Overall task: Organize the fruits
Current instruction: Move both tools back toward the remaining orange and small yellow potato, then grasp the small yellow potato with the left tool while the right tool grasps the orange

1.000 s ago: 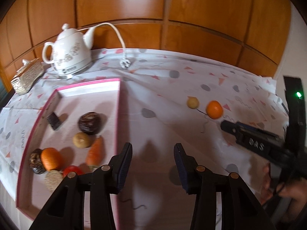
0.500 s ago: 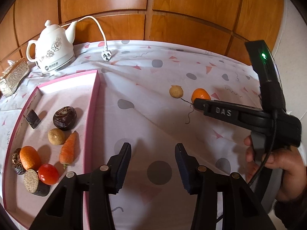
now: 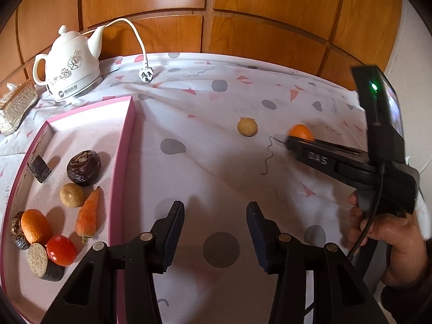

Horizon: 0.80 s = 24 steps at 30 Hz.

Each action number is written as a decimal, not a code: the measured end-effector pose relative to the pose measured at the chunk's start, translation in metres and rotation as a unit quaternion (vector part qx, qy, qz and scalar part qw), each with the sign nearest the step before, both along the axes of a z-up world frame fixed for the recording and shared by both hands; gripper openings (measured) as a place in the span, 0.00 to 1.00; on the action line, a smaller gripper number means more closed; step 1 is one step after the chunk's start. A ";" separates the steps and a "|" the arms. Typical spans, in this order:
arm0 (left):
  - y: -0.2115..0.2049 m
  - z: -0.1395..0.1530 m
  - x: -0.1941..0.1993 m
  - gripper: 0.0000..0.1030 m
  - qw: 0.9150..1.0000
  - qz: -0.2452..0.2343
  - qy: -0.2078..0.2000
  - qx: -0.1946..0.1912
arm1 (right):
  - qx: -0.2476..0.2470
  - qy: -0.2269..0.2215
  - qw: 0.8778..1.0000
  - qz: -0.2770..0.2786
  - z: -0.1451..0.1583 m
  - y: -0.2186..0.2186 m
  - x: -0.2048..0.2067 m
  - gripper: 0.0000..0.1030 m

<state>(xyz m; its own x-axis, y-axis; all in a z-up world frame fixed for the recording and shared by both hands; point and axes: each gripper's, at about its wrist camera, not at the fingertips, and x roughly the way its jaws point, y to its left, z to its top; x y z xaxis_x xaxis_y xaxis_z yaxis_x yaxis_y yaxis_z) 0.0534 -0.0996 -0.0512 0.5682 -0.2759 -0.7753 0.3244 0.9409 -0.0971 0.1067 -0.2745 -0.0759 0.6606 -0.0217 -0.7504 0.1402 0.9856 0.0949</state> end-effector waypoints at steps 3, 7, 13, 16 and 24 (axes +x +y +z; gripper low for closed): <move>-0.002 0.002 0.004 0.49 1.000 0.001 -0.001 -0.001 | -0.016 0.002 0.999 -0.037 -0.001 -0.018 -0.007 0.37; -0.006 0.004 0.015 0.50 1.000 0.006 -0.004 0.000 | -0.031 -0.003 0.997 -0.077 -0.004 -0.041 -0.011 0.37; -0.015 0.005 0.027 0.50 1.000 0.009 -0.001 -0.004 | -0.053 -0.004 0.995 -0.079 -0.006 -0.045 -0.003 0.37; -0.022 0.009 0.033 0.50 1.000 0.003 -0.003 -0.008 | -0.044 -0.005 0.996 -0.077 -0.005 -0.048 -0.005 0.37; -0.050 0.004 0.064 0.49 1.000 -0.017 -0.003 -0.005 | -0.016 -0.010 0.998 -0.063 -0.005 -0.050 -0.019 0.37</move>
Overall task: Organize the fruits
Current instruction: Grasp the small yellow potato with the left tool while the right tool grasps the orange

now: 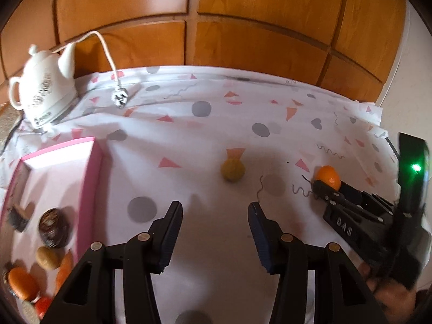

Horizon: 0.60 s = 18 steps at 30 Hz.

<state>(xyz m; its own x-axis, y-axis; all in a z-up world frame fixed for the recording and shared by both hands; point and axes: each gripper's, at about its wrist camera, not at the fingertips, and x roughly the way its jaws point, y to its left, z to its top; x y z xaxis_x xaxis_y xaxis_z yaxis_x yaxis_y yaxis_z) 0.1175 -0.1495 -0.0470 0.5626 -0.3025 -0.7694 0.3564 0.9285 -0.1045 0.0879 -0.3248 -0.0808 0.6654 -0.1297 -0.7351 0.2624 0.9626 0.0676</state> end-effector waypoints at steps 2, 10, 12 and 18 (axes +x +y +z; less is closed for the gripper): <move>-0.007 -0.007 0.009 0.49 1.000 -0.001 0.010 0.003 | -0.006 0.001 1.000 -0.001 -0.001 0.002 0.000 0.37; -0.023 -0.023 0.030 0.49 1.000 0.004 0.022 -0.004 | -0.003 -0.002 1.000 -0.001 -0.003 0.001 0.002 0.37; -0.028 -0.024 0.035 0.48 1.000 0.002 0.017 -0.003 | -0.001 -0.003 1.000 -0.002 -0.003 0.000 0.002 0.37; -0.042 -0.027 0.048 0.41 1.000 0.005 0.013 0.004 | -0.003 -0.003 1.000 -0.001 -0.003 0.000 0.002 0.37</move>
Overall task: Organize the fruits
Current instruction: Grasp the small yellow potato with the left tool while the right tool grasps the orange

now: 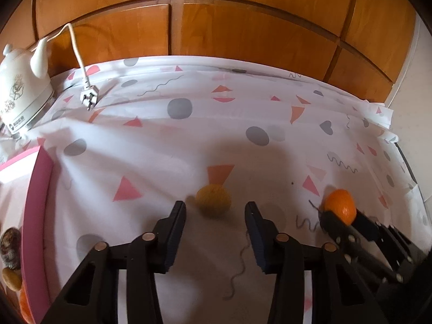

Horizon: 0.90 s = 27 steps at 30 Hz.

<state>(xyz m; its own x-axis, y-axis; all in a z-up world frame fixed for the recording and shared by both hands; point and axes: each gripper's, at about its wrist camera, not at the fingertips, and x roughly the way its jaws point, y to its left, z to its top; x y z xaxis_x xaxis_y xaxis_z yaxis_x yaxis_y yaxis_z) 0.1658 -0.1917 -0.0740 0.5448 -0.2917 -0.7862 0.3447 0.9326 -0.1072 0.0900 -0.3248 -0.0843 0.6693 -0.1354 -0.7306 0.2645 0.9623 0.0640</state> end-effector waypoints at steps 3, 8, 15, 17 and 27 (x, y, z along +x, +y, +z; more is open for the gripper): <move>-0.003 -0.003 0.005 0.30 1.000 0.013 -0.005 0.002 | -0.003 0.001 1.000 0.000 0.000 0.001 0.000 0.37; 0.001 -0.005 0.004 0.26 1.000 0.021 -0.010 -0.006 | -0.011 0.003 1.000 0.000 0.000 0.003 0.001 0.37; 0.005 -0.001 -0.007 0.26 1.000 0.020 -0.020 0.000 | -0.015 0.005 1.000 0.000 0.000 0.003 0.002 0.37; 0.008 0.002 -0.014 0.26 1.000 0.019 -0.022 0.000 | -0.014 0.006 1.000 0.001 -0.001 0.003 0.002 0.37; 0.016 -0.006 -0.030 0.26 0.999 0.027 -0.023 0.009 | -0.022 0.012 1.000 0.001 -0.002 0.005 0.004 0.37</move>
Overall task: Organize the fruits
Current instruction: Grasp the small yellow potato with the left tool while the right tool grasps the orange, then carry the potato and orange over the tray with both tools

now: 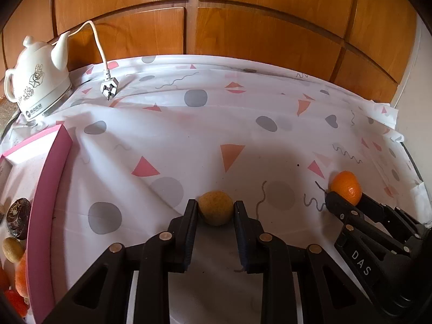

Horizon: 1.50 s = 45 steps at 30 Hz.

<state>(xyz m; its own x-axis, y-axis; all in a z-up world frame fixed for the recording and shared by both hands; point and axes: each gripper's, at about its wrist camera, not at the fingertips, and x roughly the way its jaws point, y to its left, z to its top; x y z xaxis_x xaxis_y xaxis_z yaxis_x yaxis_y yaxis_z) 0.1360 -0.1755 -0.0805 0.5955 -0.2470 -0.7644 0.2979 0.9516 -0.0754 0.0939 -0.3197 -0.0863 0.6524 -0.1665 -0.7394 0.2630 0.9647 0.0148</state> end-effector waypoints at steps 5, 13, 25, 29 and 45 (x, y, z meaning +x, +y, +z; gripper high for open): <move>-0.001 -0.004 0.000 0.27 1.000 -0.002 -0.003 0.000 | -0.004 0.003 1.000 0.000 0.000 0.001 0.000 0.38; 0.000 -0.004 0.001 0.27 1.000 -0.002 0.000 -0.010 | -0.004 0.003 1.000 0.000 -0.001 0.001 0.001 0.37; 0.000 -0.004 0.001 0.26 1.000 -0.002 -0.005 -0.008 | -0.004 0.003 1.000 0.000 -0.001 0.001 0.001 0.38; 0.000 -0.004 0.001 0.26 1.000 -0.002 -0.005 -0.008 | -0.003 0.001 1.000 -0.001 -0.001 0.001 0.001 0.38; 0.031 0.039 -0.045 0.26 1.000 -0.002 -0.020 -0.024 | -0.006 0.009 1.000 0.003 0.000 0.001 0.003 0.37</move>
